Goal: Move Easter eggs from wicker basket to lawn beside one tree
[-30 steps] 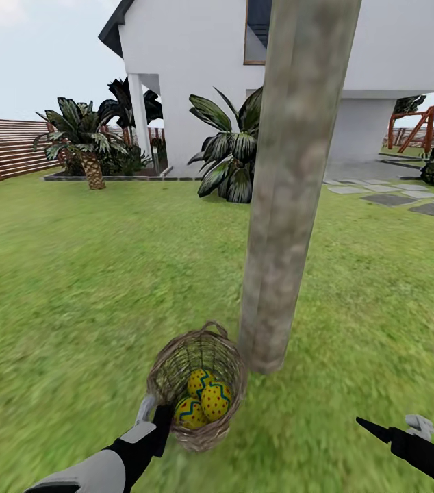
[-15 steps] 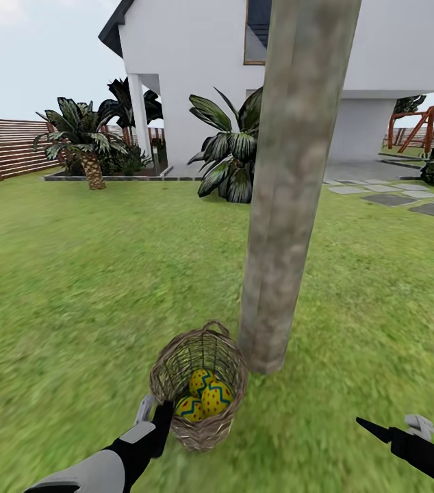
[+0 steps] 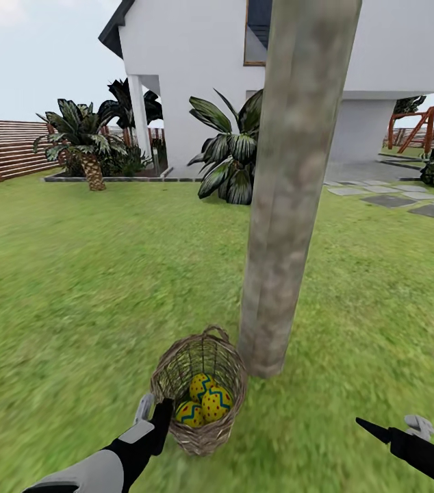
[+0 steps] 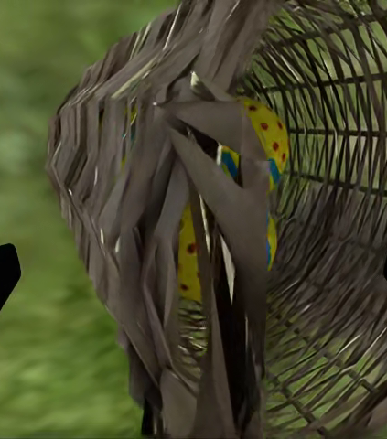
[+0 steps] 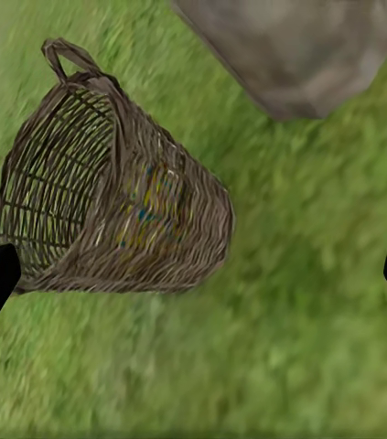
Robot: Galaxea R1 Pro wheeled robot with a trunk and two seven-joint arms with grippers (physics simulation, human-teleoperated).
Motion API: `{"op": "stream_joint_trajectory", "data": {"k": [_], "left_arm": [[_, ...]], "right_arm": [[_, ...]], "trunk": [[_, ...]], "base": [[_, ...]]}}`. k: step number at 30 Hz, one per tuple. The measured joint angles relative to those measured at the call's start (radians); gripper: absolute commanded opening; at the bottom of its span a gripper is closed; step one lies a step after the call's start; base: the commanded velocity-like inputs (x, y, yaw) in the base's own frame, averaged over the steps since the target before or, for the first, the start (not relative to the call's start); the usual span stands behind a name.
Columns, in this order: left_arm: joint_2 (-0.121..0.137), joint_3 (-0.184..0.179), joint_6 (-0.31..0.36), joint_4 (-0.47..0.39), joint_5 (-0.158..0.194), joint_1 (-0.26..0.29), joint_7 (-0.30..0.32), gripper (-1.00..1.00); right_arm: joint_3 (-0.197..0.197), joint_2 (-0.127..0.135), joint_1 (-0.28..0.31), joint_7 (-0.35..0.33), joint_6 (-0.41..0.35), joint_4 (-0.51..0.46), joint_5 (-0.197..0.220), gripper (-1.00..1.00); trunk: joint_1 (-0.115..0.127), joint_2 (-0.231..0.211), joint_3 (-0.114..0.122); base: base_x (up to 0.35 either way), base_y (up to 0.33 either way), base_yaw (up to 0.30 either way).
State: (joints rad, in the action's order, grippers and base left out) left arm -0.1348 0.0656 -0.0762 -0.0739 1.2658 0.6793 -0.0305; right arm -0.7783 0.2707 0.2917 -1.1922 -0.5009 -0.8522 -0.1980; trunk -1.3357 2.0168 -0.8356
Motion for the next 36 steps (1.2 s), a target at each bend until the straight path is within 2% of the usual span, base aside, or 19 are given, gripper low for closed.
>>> {"op": "stream_joint_trajectory", "data": {"k": [27,33,36], "left_arm": [[0.004,0.004,-0.002,0.003,0.000,0.000,0.000,1.00],[0.002,0.003,-0.002,0.002,0.000,0.000,0.000,1.00],[0.003,0.004,-0.002,0.001,0.000,0.000,0.000,1.00]], "right_arm": [[0.001,0.013,0.002,-0.013,-0.001,-0.017,-0.003,1.00],[0.000,0.010,0.002,-0.004,0.002,-0.020,-0.006,1.00],[0.002,0.008,0.002,0.032,0.037,-0.020,-0.016,1.00]], "trunk": [[0.104,-0.189,0.085],[0.127,-0.231,0.103],[0.138,-0.252,0.113]], "base": [[0.000,0.000,0.000],[0.000,0.000,0.000],[0.000,0.000,0.000]]}}
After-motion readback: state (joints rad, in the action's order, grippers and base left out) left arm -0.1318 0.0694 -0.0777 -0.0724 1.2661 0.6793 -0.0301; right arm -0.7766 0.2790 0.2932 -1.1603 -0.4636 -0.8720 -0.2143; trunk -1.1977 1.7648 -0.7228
